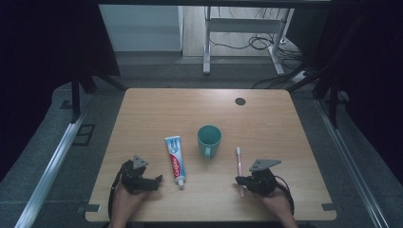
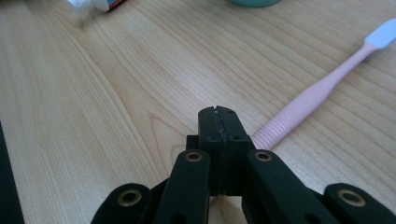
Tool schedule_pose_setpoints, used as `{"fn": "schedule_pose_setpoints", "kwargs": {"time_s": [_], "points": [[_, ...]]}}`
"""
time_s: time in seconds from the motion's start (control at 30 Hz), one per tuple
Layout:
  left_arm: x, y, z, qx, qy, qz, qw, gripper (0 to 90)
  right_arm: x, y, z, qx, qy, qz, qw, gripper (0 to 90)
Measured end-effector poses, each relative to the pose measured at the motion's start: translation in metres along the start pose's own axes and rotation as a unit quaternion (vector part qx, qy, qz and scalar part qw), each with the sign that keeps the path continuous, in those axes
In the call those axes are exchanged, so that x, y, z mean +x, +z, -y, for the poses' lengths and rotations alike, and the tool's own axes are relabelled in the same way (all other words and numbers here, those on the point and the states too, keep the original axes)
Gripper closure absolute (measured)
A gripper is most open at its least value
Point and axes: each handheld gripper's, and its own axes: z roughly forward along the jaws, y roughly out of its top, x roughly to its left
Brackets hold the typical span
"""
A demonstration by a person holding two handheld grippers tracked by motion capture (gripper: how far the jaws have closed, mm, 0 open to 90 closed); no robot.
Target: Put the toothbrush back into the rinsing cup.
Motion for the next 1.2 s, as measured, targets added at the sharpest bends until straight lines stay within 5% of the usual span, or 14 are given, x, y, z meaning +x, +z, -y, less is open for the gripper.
{"fn": "schedule_pose_setpoints", "kwargs": {"time_s": [0.4, 1.2], "points": [[0.000, 0.000, 0.000, 0.000, 0.000, 0.000, 1.0000, 0.0, -0.003, 0.003, 0.004, 0.010, 0.000, 0.004, 0.9999, 89.1], [0.000, 0.000, 0.000, 0.000, 0.000, 0.000, 1.0000, 0.0, -0.029, -0.020, 0.021, 0.002, 0.033, 0.045, 0.9984, 88.7]]}}
